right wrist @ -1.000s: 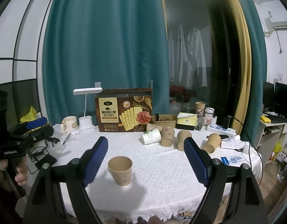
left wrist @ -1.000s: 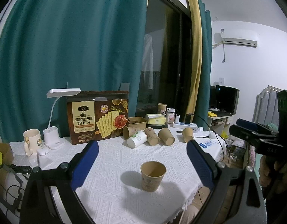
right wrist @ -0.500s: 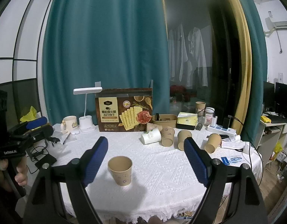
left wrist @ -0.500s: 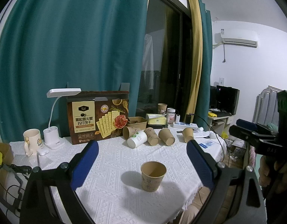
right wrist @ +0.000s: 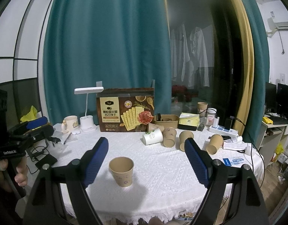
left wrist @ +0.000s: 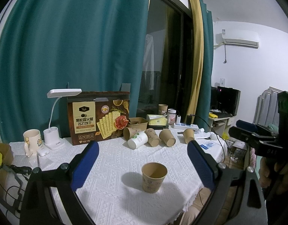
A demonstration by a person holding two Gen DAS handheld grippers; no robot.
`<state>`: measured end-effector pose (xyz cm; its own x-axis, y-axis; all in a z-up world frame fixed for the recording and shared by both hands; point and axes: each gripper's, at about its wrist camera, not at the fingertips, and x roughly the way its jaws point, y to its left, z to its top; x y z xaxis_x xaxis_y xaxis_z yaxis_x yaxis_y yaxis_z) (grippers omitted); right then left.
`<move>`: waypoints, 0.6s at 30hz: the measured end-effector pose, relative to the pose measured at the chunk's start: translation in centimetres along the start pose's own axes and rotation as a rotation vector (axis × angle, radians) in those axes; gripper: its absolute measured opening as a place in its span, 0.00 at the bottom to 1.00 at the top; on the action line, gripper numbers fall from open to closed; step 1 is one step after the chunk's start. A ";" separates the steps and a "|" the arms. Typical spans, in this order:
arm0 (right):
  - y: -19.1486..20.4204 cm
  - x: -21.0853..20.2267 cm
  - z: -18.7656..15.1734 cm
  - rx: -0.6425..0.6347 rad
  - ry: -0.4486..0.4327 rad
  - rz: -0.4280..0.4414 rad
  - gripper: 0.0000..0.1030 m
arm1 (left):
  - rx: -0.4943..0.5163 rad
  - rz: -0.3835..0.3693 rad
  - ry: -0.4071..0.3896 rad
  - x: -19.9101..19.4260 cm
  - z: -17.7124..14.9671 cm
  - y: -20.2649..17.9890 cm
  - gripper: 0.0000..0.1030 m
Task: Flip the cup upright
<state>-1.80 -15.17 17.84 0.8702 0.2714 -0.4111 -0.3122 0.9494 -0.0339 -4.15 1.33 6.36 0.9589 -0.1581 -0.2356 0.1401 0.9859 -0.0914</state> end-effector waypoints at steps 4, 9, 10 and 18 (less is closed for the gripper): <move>0.0 0.0 0.0 0.000 0.001 -0.001 0.79 | 0.000 0.000 0.000 0.0 0.0 0.0 0.92; 0.1 0.0 0.0 0.000 0.001 -0.001 0.79 | -0.001 0.002 0.001 0.0 0.0 -0.1 0.92; 0.0 0.0 0.0 0.000 0.001 -0.001 0.79 | -0.001 0.001 0.001 0.0 0.0 0.0 0.92; 0.4 0.2 -0.2 -0.001 0.006 0.003 0.79 | -0.001 0.000 0.004 0.1 0.0 -0.2 0.92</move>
<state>-1.81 -14.72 17.60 0.8669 0.2737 -0.4167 -0.3155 0.9483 -0.0336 -4.14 1.09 6.36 0.9578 -0.1588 -0.2397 0.1403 0.9858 -0.0926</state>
